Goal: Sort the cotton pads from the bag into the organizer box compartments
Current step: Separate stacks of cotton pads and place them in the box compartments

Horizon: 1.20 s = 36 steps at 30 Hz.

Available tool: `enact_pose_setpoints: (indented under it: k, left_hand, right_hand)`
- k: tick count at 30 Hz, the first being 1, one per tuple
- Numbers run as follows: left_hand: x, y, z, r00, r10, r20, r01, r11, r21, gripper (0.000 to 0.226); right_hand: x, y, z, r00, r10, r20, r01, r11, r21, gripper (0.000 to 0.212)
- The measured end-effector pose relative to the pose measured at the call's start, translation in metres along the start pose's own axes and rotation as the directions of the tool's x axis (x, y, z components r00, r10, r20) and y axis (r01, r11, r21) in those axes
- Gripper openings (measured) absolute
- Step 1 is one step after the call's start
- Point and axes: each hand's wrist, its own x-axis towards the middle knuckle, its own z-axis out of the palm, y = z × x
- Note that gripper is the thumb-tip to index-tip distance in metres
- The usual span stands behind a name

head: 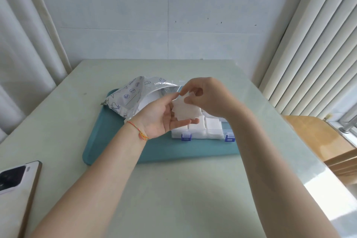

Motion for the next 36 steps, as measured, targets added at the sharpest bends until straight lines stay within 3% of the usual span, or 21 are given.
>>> enact_pose_setpoints:
  k: [7,10,12,13,15,18,21,23,29,32,36]
  left_hand:
    - [0.008,-0.005,-0.005,0.991,0.083,-0.105,-0.102,0.976,-0.192,0.03]
    - [0.006,-0.004,-0.007,0.986,0.093,-0.139,-0.123,0.966,-0.225,0.027]
    - [0.005,-0.002,-0.006,0.984,0.107,-0.14,-0.138,0.961,-0.239,0.028]
    - [0.005,-0.002,-0.005,0.984,0.116,-0.133,-0.146,0.96,-0.239,0.029]
    - [0.005,0.0,-0.004,0.984,0.134,-0.114,-0.159,0.957,-0.242,0.033]
    - [0.006,0.001,-0.002,0.982,0.144,-0.124,-0.171,0.954,-0.245,0.043]
    - [0.007,0.0,-0.002,0.965,0.157,-0.211,-0.209,0.945,-0.251,0.031]
    - [0.009,0.0,-0.003,0.956,0.164,-0.243,-0.228,0.936,-0.269,0.025]
    - [0.005,0.001,-0.001,0.981,0.137,-0.141,-0.17,0.949,-0.265,0.035]
    - [0.0,0.003,-0.004,0.998,0.047,-0.043,-0.053,0.987,-0.15,0.052]
    - [-0.004,0.006,-0.008,0.994,-0.063,0.087,0.051,0.99,0.134,0.075]
  right_hand:
    - [0.003,0.003,-0.002,0.981,0.018,-0.195,-0.012,0.999,0.032,0.01]
    - [0.0,0.003,-0.009,0.965,0.158,-0.211,-0.07,0.925,0.374,0.008]
    - [-0.001,0.003,-0.01,0.967,0.236,-0.102,-0.133,0.798,0.587,0.008]
    - [-0.001,0.003,-0.007,0.967,0.248,-0.052,-0.167,0.779,0.604,0.007]
    - [0.0,0.002,0.003,0.966,0.257,-0.016,-0.204,0.8,0.564,0.007]
    - [0.001,0.001,0.017,0.962,0.264,-0.072,-0.201,0.859,0.471,0.01]
    - [0.002,0.002,0.017,0.955,0.278,-0.1,-0.219,0.894,0.391,0.025]
    - [0.001,0.002,0.013,0.957,0.287,-0.047,-0.25,0.893,0.375,0.032]
    - [0.0,0.004,0.01,0.963,0.267,0.042,-0.267,0.916,0.298,0.011]
    - [-0.003,0.006,0.002,0.967,0.226,0.114,-0.249,0.934,0.256,0.011]
    - [-0.011,0.004,-0.011,0.971,0.103,0.214,-0.142,0.974,0.176,0.009]
